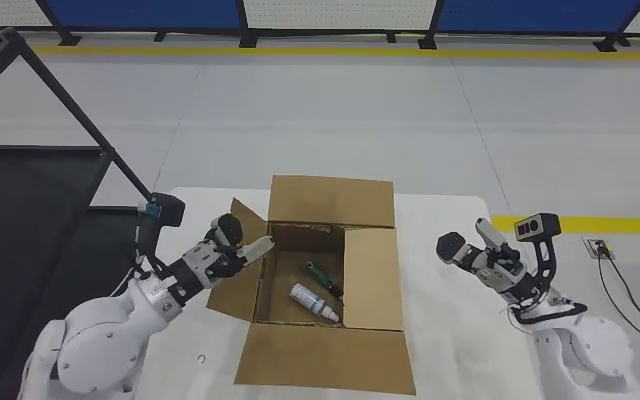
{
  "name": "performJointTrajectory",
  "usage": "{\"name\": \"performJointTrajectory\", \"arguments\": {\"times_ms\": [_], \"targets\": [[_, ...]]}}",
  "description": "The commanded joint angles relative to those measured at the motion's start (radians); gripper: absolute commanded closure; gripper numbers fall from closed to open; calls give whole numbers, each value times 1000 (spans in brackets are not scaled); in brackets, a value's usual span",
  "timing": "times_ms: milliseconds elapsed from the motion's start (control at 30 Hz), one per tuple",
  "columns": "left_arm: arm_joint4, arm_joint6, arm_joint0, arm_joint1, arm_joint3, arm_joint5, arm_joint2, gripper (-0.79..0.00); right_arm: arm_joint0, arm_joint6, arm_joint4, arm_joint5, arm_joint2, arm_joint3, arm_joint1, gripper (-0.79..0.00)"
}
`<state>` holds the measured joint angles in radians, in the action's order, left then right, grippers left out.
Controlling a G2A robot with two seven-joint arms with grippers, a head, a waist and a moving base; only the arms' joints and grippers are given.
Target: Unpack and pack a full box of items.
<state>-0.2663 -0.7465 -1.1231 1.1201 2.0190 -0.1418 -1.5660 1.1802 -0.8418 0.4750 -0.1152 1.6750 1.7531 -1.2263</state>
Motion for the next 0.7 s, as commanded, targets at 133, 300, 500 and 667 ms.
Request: {"name": "performJointTrajectory", "arguments": {"times_ms": [133,300,500,667], "targets": [[241,-41,86,13,-112,94,123,-785,0,-102,-29,-90,10,24,12,-785],[290,-87,172,28,-187,193,265,-785,41,-146,-41,-123,52,36,23,-785],[246,-97,245,42,-252,294,391,-785,91,-165,-34,-139,93,55,34,-785],[213,-60,279,48,-352,358,423,-785,110,-172,-33,-142,103,72,41,-785]]}}
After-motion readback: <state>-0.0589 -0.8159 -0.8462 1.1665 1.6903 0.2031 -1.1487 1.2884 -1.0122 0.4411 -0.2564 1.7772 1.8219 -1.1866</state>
